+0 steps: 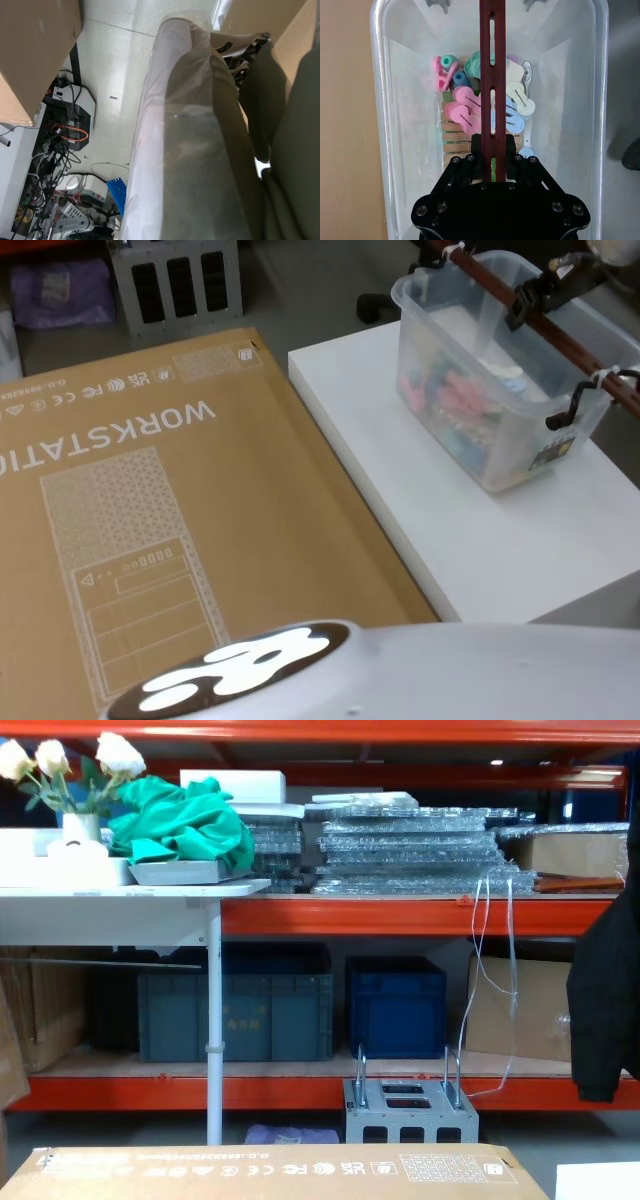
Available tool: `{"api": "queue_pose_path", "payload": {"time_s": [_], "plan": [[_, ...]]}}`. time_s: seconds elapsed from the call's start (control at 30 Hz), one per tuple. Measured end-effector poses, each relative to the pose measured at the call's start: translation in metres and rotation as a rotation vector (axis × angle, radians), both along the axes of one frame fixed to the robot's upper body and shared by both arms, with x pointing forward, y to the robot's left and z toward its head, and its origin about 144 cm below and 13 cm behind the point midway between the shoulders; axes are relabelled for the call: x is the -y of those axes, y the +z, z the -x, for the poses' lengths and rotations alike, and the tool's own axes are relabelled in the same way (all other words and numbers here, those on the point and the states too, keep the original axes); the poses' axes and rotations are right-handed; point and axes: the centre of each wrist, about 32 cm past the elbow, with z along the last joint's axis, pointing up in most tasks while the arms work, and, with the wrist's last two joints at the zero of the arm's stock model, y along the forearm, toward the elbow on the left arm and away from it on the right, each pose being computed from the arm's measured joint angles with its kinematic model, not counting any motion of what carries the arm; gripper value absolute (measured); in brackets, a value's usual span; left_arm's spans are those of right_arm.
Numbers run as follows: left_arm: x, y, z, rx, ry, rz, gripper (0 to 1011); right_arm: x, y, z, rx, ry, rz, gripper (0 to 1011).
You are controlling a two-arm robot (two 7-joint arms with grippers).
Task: Use one hand to grasp the basket and place it at the designated location.
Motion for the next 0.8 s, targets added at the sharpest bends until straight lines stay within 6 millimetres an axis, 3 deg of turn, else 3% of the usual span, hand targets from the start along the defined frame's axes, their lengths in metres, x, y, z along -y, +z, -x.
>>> {"api": "queue_pose_path", "payload": {"time_s": [0.8], "plan": [[0.0000, 0.0000, 0.0000, 0.000, 0.000, 0.000, 0, 0.0026, -0.0074, -0.0049, -0.072, -0.003, 0.002, 239]]}}
